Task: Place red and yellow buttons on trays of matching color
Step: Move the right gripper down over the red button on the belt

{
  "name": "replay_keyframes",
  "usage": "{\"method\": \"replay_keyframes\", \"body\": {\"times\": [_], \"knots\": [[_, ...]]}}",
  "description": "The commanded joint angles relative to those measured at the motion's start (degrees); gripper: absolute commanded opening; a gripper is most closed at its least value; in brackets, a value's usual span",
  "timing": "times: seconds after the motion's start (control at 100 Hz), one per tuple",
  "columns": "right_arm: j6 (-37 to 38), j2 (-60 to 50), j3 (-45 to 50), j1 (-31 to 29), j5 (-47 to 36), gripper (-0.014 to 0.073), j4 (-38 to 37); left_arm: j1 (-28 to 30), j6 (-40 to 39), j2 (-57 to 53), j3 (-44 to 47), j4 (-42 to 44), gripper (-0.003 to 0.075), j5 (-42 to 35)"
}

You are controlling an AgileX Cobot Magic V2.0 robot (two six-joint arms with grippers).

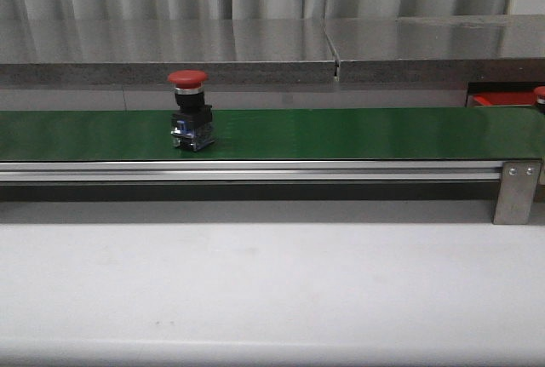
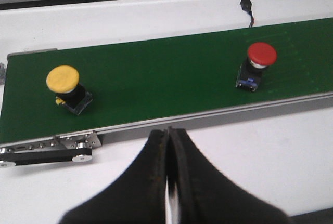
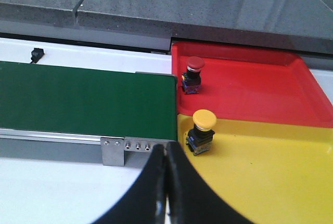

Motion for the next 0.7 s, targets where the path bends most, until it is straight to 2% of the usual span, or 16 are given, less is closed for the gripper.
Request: {"method": "replay_keyframes", "body": {"times": [0.0,0.25,0.48,0.69], "knots": [[-0.13,0.6,-1.29,0.13,-4.88,-0.0118,0.35,-0.47,-0.5,-4.94,2.08,-1.34,-0.002,-4.68],[-0.19,4.48,-3.95,3.14,-4.63,-0.0118,0.2,-0.47,-0.5,-17.81,13.47,-1.24,-0.002,-5.5],[-0.19,13.87,-10.86,12.42,-4.29,-0.0118,-1.36,-0.47,-0.5,-27.3,19.08,-1.13,-0.002,-4.55],[-0.19,26.57,-21.79,20.78,-1.18,-0.0117,-3.61,-0.47,-0.5,-31.93,20.54,-1.13,-0.002,-4.24]]}}
